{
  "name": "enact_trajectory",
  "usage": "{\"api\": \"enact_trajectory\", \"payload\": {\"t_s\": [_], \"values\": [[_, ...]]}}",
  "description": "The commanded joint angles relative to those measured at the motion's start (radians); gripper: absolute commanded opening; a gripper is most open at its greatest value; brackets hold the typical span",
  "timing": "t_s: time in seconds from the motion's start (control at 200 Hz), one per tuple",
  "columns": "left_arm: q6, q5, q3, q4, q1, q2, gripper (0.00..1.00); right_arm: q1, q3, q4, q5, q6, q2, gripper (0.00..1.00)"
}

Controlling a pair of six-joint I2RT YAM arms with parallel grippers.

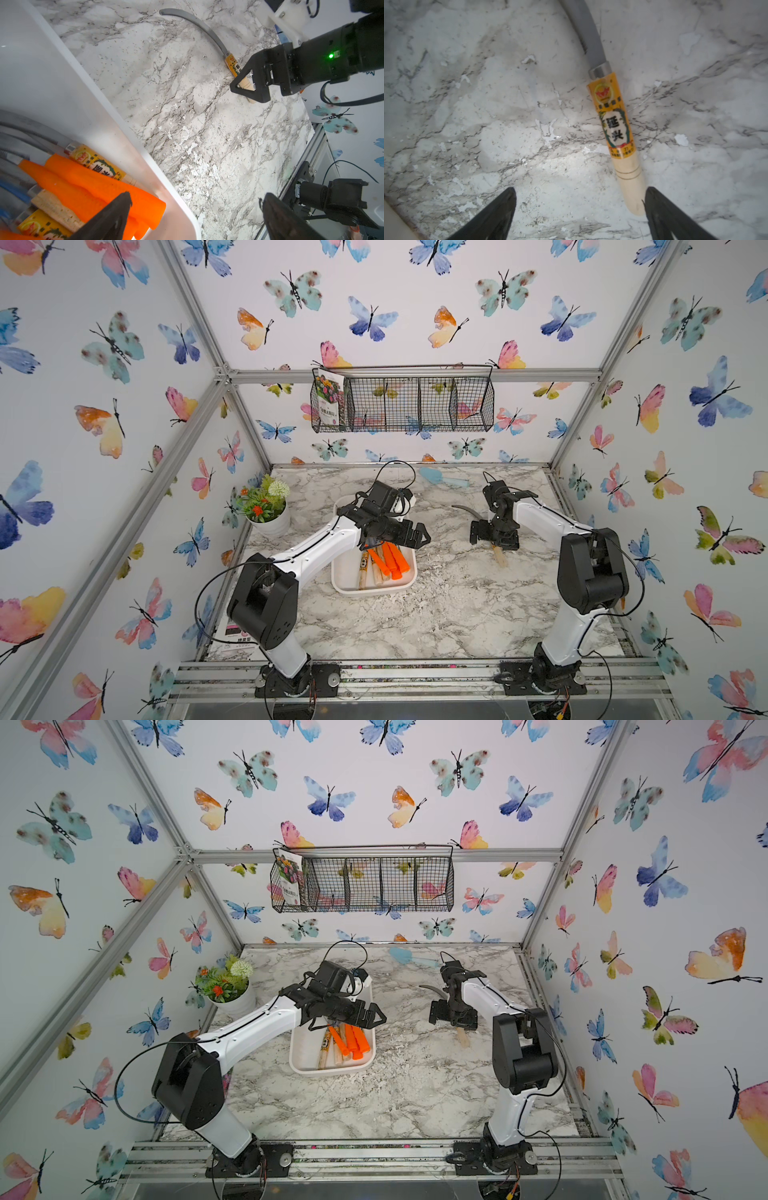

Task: Put small sickles into storage boxes
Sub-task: Pick up the sickle at the center of the board.

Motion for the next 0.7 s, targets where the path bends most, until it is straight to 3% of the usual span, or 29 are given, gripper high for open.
{"api": "enact_trajectory", "payload": {"t_s": [0.0, 0.17, 0.536, 0.696], "values": [[0.009, 0.089, 0.035, 0.028, 0.004, 0.053, 0.98, -0.029, -0.013, 0.012, 0.018, -0.034, 0.030, 0.98], [-0.008, 0.128, 0.054, 0.047, 0.004, 0.101, 0.98, -0.055, -0.027, 0.043, 0.008, -0.039, 0.068, 0.90], [-0.015, 0.128, 0.055, 0.048, 0.004, 0.102, 0.98, -0.058, -0.031, 0.070, -0.022, -0.045, 0.116, 0.47], [-0.016, 0.121, 0.044, 0.049, 0.003, 0.084, 0.98, -0.057, -0.042, 0.074, -0.038, -0.042, 0.104, 0.37]]}}
